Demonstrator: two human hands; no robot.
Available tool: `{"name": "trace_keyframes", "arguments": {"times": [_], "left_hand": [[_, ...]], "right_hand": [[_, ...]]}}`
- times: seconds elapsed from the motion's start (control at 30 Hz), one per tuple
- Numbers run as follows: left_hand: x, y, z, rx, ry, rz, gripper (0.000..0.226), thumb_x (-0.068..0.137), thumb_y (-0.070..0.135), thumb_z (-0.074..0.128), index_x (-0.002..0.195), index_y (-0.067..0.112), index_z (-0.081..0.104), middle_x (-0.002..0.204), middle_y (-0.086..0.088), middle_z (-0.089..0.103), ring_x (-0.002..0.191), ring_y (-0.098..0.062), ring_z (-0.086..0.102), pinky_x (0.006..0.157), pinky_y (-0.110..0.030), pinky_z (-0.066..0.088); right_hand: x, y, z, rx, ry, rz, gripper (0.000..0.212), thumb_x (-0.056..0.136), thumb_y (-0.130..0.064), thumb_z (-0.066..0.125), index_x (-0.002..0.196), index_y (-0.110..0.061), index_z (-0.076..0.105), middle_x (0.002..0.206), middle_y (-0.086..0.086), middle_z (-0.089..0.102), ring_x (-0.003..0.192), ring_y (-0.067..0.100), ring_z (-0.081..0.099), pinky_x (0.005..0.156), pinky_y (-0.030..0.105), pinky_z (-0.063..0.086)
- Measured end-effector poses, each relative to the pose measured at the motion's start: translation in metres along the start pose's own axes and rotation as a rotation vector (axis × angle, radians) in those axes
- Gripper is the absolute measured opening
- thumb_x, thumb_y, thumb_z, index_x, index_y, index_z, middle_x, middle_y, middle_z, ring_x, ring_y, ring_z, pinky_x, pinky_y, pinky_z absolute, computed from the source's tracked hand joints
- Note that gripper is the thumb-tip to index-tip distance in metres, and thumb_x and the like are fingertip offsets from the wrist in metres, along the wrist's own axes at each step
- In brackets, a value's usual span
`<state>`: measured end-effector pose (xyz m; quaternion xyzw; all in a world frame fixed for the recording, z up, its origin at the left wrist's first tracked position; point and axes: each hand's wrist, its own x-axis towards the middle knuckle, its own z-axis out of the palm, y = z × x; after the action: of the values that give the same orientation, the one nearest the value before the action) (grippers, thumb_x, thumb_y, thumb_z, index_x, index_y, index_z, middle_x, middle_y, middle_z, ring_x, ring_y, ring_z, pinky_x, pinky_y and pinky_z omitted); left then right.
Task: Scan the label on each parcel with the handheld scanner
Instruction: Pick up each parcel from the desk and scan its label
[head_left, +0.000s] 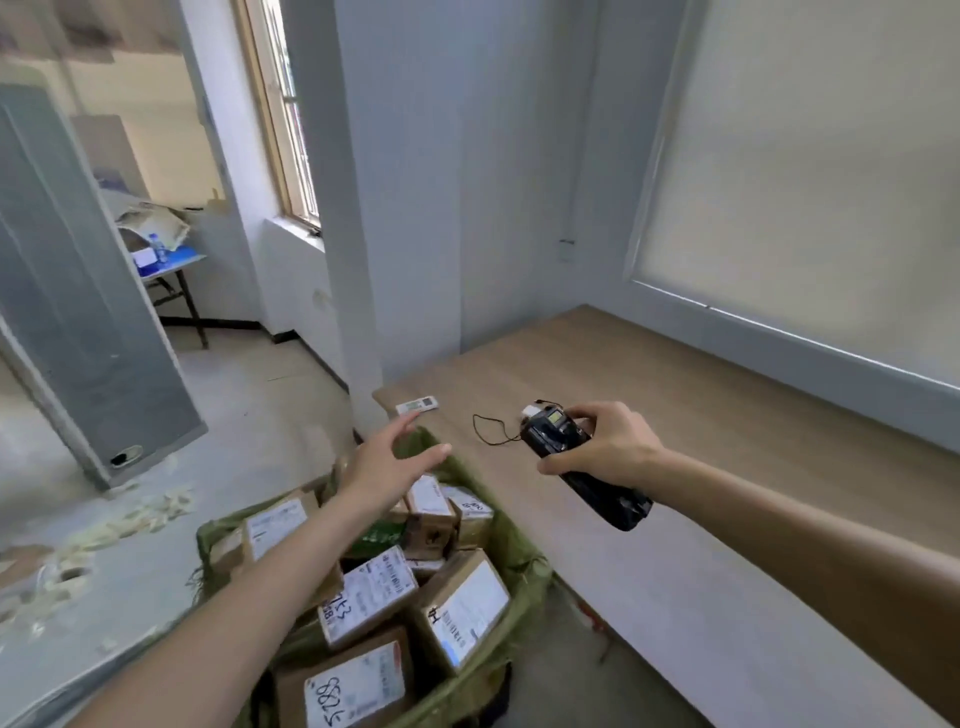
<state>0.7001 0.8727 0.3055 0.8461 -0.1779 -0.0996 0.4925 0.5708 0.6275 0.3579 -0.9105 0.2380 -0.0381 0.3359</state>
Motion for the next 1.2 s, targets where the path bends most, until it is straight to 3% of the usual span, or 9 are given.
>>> {"name": "trace_keyframes", "arguments": {"times": [0.2, 0.33, 0.47, 0.67, 0.8, 0.97, 1.13, 1.2], "left_hand": [[-0.005, 0.116, 0.133, -0.06, -0.202, 0.164, 0.069, 0.084, 0.038, 0.08, 0.146, 0.023, 0.052, 0.138, -0.008, 0.057, 0.126, -0.02, 0.052, 0.1, -0.029, 0.04], [-0.034, 0.188, 0.241, -0.052, -0.334, 0.251, 0.062, 0.084, 0.04, 0.08, 0.14, 0.026, 0.057, 0.126, -0.003, 0.061, 0.123, -0.02, 0.056, 0.099, -0.03, 0.043], [-0.082, 0.253, 0.349, -0.04, -0.456, 0.351, 0.062, 0.084, 0.046, 0.077, 0.14, 0.027, 0.059, 0.135, 0.001, 0.06, 0.128, -0.015, 0.054, 0.106, -0.03, 0.041], [-0.151, 0.32, 0.494, -0.071, -0.649, 0.443, 0.06, 0.09, 0.058, 0.065, 0.141, 0.027, 0.057, 0.147, 0.007, 0.051, 0.139, -0.01, 0.044, 0.117, -0.032, 0.033], [-0.182, 0.347, 0.574, -0.041, -0.767, 0.477, 0.067, 0.087, 0.066, 0.062, 0.142, 0.029, 0.056, 0.146, 0.007, 0.053, 0.136, -0.013, 0.048, 0.117, -0.038, 0.036], [-0.199, 0.365, 0.664, 0.015, -0.899, 0.467, 0.06, 0.092, 0.056, 0.064, 0.144, 0.03, 0.052, 0.124, 0.002, 0.063, 0.112, -0.013, 0.06, 0.094, -0.027, 0.044], [-0.187, 0.355, 0.752, 0.059, -0.984, 0.438, 0.062, 0.088, 0.056, 0.068, 0.142, 0.03, 0.054, 0.127, 0.003, 0.061, 0.119, -0.016, 0.057, 0.104, -0.037, 0.047], [-0.178, 0.342, 0.785, 0.11, -1.022, 0.43, 0.069, 0.081, 0.066, 0.068, 0.14, 0.032, 0.057, 0.126, 0.004, 0.061, 0.116, -0.016, 0.058, 0.103, -0.04, 0.049]], "right_hand": [[-0.071, 0.106, -0.123, 0.006, 0.163, 0.156, 0.069, 0.059, -0.047, 0.095, 0.124, -0.04, 0.072, 0.103, -0.012, 0.073, 0.098, 0.015, 0.068, 0.087, 0.028, 0.055], [-0.134, 0.194, -0.199, 0.019, 0.255, 0.288, 0.065, 0.058, -0.048, 0.093, 0.12, -0.044, 0.073, 0.096, -0.017, 0.072, 0.091, 0.01, 0.069, 0.086, 0.03, 0.058], [-0.207, 0.284, -0.266, -0.01, 0.344, 0.419, 0.079, 0.05, -0.059, 0.091, 0.125, -0.047, 0.07, 0.1, -0.019, 0.073, 0.091, 0.007, 0.069, 0.082, 0.027, 0.057], [-0.308, 0.397, -0.344, -0.031, 0.466, 0.587, 0.081, 0.05, -0.057, 0.09, 0.128, -0.048, 0.069, 0.096, -0.018, 0.074, 0.086, 0.008, 0.071, 0.081, 0.03, 0.06], [-0.351, 0.46, -0.372, -0.021, 0.544, 0.686, 0.089, 0.046, -0.058, 0.09, 0.131, -0.048, 0.067, 0.106, -0.017, 0.074, 0.091, 0.01, 0.072, 0.084, 0.03, 0.06], [-0.371, 0.532, -0.387, 0.01, 0.576, 0.789, 0.089, 0.045, -0.06, 0.093, 0.13, -0.049, 0.068, 0.108, -0.018, 0.073, 0.098, 0.01, 0.069, 0.084, 0.025, 0.056], [-0.351, 0.605, -0.389, 0.029, 0.548, 0.869, 0.092, 0.044, -0.061, 0.091, 0.132, -0.047, 0.067, 0.112, -0.017, 0.073, 0.102, 0.012, 0.069, 0.091, 0.03, 0.057], [-0.337, 0.634, -0.384, 0.029, 0.529, 0.879, 0.092, 0.044, -0.061, 0.09, 0.132, -0.048, 0.067, 0.113, -0.016, 0.073, 0.103, 0.013, 0.069, 0.091, 0.03, 0.057]]}}
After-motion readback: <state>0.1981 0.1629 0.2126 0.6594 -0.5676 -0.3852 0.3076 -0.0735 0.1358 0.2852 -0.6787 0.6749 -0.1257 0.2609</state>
